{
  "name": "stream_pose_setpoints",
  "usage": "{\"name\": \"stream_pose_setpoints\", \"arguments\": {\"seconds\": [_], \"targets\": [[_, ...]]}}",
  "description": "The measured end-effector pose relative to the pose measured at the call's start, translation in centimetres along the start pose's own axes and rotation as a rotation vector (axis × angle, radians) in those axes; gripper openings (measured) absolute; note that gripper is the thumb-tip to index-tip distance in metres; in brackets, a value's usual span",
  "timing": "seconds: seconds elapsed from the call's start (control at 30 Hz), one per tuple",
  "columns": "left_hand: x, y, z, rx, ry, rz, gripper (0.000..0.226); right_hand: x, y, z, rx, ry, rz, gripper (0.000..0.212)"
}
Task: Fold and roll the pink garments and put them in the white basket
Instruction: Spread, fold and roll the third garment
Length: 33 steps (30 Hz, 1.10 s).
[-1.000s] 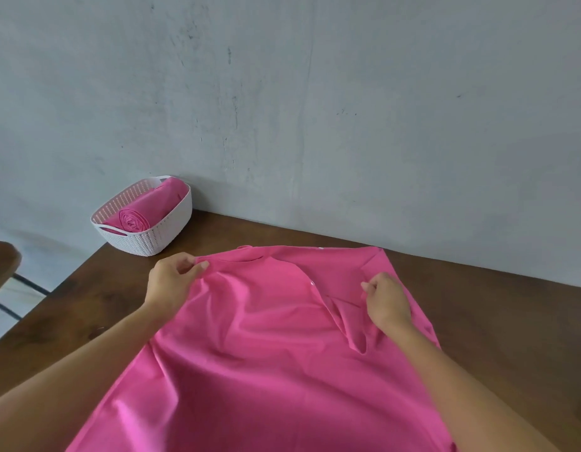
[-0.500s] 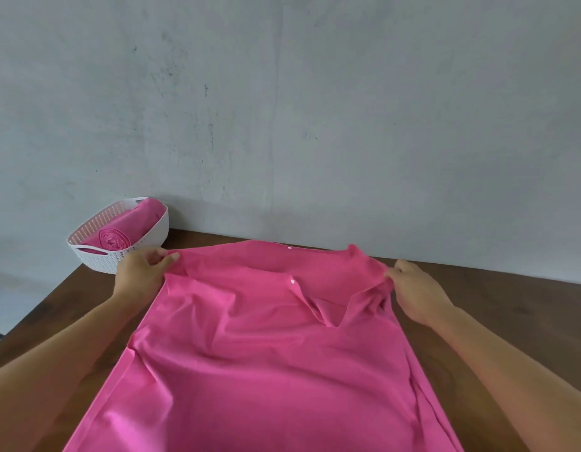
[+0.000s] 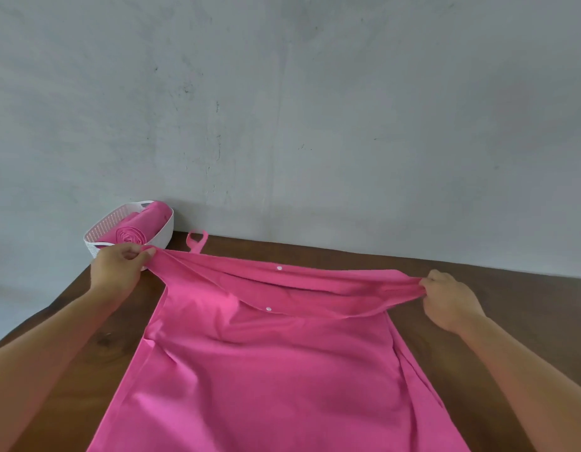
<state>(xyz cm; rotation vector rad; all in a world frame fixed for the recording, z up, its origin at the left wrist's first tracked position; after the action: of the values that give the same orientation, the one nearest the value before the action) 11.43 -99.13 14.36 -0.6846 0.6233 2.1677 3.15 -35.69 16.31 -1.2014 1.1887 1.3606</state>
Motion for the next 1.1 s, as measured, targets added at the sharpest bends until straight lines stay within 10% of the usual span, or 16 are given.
{"name": "stream_pose_setpoints", "arguments": {"seconds": [0.33,1.1], "targets": [[-6.2,-4.4,-4.8,-0.015,-0.048,-0.044,0.017,-0.4,-11.6,-1.2,0.144,-0.047,0.175,0.027],[-11.5,-22.4,-15.8,-0.011,0.002,-0.324,0.019,7.8,-38.3,-3.7,0.31,0.005,-0.094,0.022]]}}
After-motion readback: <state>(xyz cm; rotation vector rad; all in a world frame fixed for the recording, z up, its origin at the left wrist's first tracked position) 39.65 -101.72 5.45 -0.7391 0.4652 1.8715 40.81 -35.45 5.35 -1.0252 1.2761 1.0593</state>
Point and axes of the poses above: each hand's wrist, its own y-axis towards the middle knuckle, its own x-axis out of the palm, z = x × y, the point moved 8 cm from there along y, towards the middle knuckle, and after that the axes turned 14 degrees about y, right-handed, at the moved point
